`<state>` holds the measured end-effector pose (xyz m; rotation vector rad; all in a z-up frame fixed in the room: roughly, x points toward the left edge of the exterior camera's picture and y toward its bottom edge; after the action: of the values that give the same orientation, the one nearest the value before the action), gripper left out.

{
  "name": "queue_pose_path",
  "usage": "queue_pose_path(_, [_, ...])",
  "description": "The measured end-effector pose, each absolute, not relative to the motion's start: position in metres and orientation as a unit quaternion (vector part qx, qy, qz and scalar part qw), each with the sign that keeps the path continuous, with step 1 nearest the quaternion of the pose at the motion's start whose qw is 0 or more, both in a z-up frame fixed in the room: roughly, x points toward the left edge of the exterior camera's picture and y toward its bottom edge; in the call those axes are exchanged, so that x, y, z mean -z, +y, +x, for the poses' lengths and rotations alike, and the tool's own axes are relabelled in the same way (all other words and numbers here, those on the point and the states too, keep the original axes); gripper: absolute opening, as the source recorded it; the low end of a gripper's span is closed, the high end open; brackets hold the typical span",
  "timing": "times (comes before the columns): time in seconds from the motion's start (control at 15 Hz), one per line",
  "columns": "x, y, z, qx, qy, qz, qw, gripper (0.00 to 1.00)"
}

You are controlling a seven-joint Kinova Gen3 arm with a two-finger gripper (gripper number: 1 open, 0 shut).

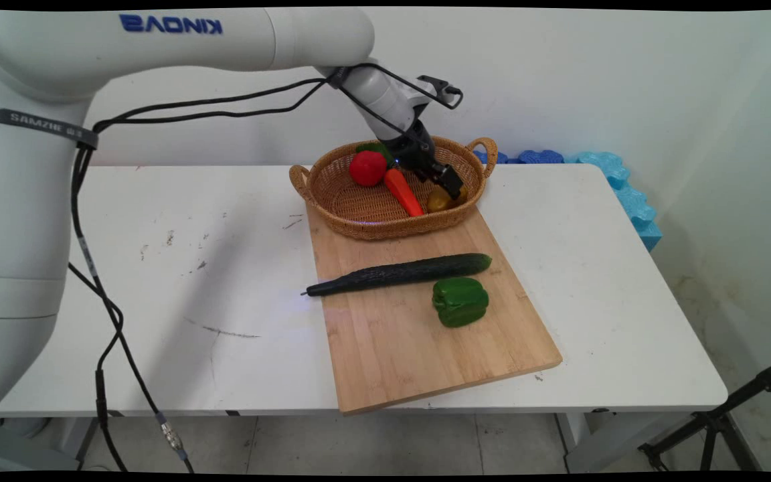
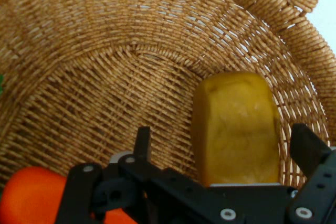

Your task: Pick up the potato from the vegetable basket, then place the picked object on the cutting board

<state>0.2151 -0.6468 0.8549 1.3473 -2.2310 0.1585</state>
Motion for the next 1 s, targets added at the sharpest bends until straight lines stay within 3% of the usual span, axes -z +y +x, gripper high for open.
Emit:
queue_pose_path(0.2, [-0.850, -0.650, 0.211, -0.055, -0.826, 0.498, 0.259, 1.00])
queue_pose_path(0.27, [-0.848, -0.651, 0.210, -0.054, -0.827, 0.497, 0.259, 0.00])
queue_pose_path(1.0, [-0.863, -0.655, 0.205, -0.073, -0.836, 0.470, 0.275, 0.00])
